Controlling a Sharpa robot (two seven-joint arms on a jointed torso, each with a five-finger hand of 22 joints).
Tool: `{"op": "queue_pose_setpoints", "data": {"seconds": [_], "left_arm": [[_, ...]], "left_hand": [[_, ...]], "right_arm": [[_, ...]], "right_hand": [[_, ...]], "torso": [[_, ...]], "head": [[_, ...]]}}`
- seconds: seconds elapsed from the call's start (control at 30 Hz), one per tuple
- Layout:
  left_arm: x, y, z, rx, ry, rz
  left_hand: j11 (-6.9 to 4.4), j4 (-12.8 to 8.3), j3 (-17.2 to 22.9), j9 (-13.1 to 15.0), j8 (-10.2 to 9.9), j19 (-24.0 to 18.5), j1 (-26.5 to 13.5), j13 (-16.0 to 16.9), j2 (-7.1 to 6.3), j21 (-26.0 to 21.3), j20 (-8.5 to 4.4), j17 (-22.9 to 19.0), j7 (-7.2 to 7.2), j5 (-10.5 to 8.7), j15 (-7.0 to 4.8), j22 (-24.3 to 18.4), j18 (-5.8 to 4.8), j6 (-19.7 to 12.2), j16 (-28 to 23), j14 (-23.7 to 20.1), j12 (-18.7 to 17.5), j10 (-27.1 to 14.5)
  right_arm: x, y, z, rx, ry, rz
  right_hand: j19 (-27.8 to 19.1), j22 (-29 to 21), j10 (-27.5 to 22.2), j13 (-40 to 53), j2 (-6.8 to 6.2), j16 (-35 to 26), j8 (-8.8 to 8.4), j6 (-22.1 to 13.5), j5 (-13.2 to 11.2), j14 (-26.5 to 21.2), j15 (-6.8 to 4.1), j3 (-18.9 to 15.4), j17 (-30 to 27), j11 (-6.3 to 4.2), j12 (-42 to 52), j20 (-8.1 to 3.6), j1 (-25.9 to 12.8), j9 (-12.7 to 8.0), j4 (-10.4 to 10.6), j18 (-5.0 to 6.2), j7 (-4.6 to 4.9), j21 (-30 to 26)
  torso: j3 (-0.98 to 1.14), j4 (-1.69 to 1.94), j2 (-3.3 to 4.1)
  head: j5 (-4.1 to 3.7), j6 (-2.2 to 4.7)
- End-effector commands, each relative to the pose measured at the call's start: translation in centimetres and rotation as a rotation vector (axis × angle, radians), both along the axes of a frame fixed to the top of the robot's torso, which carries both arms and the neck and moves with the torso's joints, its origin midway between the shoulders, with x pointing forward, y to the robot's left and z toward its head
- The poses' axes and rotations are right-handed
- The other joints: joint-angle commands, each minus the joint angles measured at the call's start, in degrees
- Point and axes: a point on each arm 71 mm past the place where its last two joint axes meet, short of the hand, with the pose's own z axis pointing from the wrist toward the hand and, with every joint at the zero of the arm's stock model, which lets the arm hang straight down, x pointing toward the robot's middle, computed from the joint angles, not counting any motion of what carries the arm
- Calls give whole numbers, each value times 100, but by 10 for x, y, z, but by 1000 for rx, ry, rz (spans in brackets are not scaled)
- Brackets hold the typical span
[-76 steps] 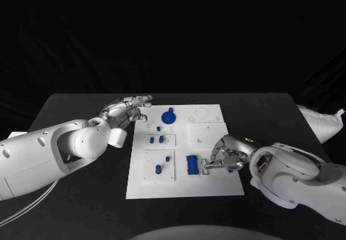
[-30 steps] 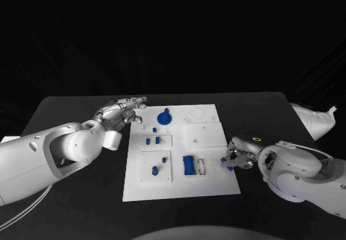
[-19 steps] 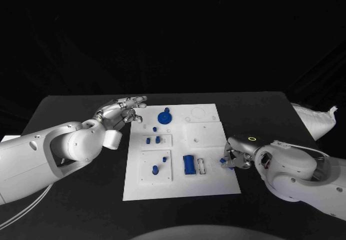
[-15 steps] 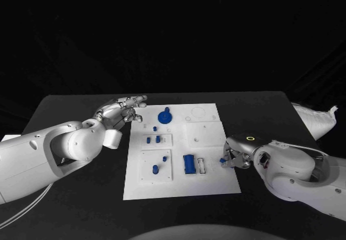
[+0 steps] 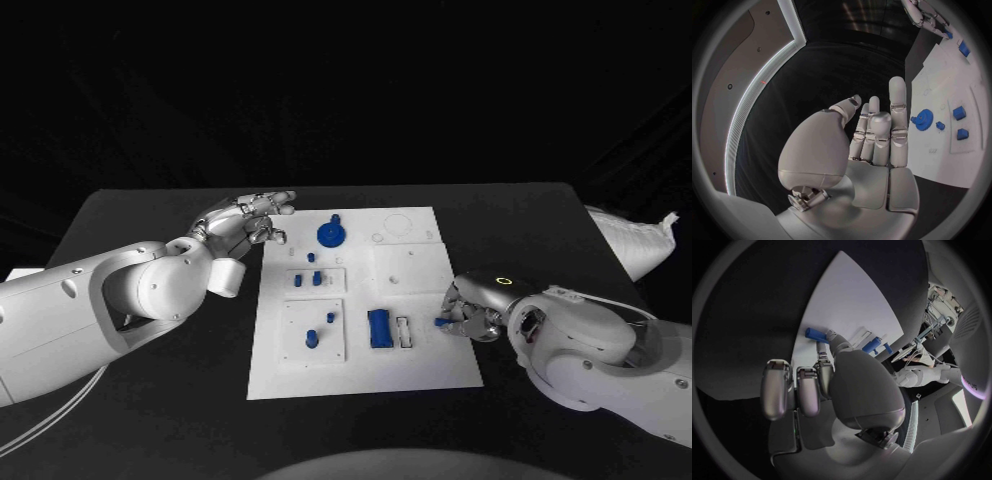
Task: Assemble the parts on the task board
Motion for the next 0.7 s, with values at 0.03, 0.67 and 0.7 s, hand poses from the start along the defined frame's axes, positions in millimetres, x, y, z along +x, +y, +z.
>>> {"op": "queue_pose_setpoints", "data": {"seconds": [0.03,0.67,0.7], "left_arm": [[-1,-2,1,-10,-9,-16],[-1,-2,2,-11,-10,-18],[-1,-2,2,-11,-10,-18]], "left_hand": [[-16,10,-4,4,19,-4,-17,9,12,-26,40,-6,4,2,-7,-8,60,-24,21,-36,37,-43],[-17,0,-1,4,28,-4,-2,8,13,-28,40,-19,3,3,-8,-8,60,-31,18,-42,50,-53],[-17,0,-1,4,28,-4,-2,8,13,-28,40,-19,3,3,-8,-8,60,-31,18,-42,50,-53]], "right_arm": [[-5,-2,-7,159,103,-116],[-9,10,-2,337,138,-183],[-9,11,-2,340,139,-184]], "right_hand": [[71,0,141,-444,-29,-7,13,63,97,482,-17,352,906,-47,-26,-6,-136,78,-32,-82,-3,-24],[83,28,179,-408,-357,13,-12,124,133,491,-14,984,943,-41,1,-3,-744,175,-29,-85,-9,-14],[86,35,181,-406,-364,15,-12,129,140,492,-15,982,947,-42,4,-4,-779,178,-16,-86,-11,-9]], "torso": [[-2,-1,0],[-7,-1,-3],[-9,0,-4]], "head": [[4,1],[27,-37],[24,-37]]}}
